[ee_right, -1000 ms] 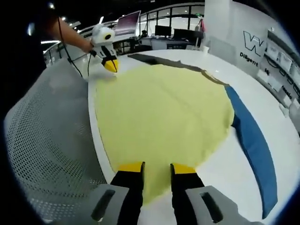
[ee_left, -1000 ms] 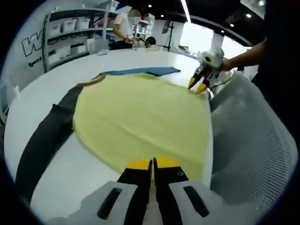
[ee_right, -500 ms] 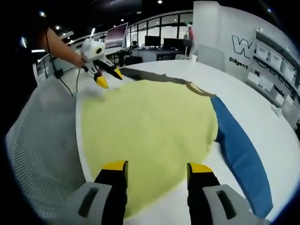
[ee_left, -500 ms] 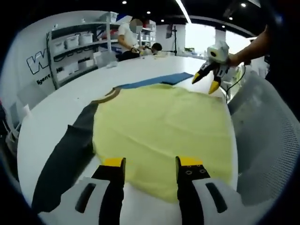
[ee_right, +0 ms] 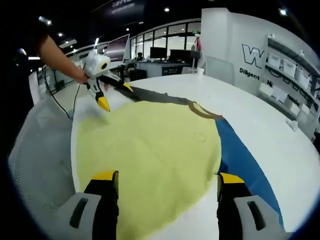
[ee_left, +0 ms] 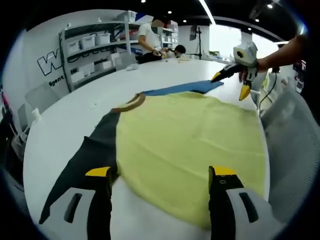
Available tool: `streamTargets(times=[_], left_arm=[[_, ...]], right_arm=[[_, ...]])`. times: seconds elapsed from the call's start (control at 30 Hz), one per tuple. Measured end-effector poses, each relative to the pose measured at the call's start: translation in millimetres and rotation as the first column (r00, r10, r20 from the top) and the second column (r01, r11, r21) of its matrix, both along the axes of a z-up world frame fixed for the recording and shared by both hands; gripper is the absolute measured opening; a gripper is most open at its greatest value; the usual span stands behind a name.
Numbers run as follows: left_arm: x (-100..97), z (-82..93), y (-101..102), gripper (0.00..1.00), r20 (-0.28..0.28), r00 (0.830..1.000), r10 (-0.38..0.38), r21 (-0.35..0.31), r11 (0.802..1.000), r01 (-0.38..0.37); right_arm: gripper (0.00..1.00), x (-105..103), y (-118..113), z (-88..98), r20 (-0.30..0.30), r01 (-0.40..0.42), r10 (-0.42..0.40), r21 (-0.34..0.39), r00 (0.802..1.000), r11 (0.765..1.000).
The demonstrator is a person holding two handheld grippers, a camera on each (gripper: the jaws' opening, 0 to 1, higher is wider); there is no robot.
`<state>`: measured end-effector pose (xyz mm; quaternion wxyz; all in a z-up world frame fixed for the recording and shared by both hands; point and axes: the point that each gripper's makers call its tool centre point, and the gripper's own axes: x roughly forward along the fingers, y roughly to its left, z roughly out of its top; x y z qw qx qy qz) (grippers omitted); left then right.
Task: Fold the garment on the visible template until the final outline fits inside the template.
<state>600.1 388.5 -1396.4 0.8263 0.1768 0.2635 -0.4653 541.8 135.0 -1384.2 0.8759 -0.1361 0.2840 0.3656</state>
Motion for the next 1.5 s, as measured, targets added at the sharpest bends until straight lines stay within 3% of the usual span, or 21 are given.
streamTargets(times=[0.6,0.87,1.0,1.5], left_arm=[[39.4,5.7,-22,0.79,0.003,1.000,0.010,-0.019,1.000,-0.010],[58.1,7.7,-28,0.84,0.013,1.000,0.012,-0.015,1.000,-0.012],[69.1,9.1,-31,0.89,0.027,1.000,0.010,-0.021,1.000,-0.010],[89.8,-3.4,-50,0.97,-0.037,0.999,-0.004,-0.034,0.999,0.003]], right_arm=[[0.90,39,11,1.7,-0.003,-0.033,0.033,0.005,0.999,0.999],[0.99,58,13,-5.7,-0.027,-0.039,0.039,0.008,0.999,0.999],[0.99,67,14,-7.9,-0.034,-0.048,0.049,0.017,0.998,0.999],[0.99,100,32,-20.3,-0.060,-0.108,0.109,0.011,0.992,0.994]])
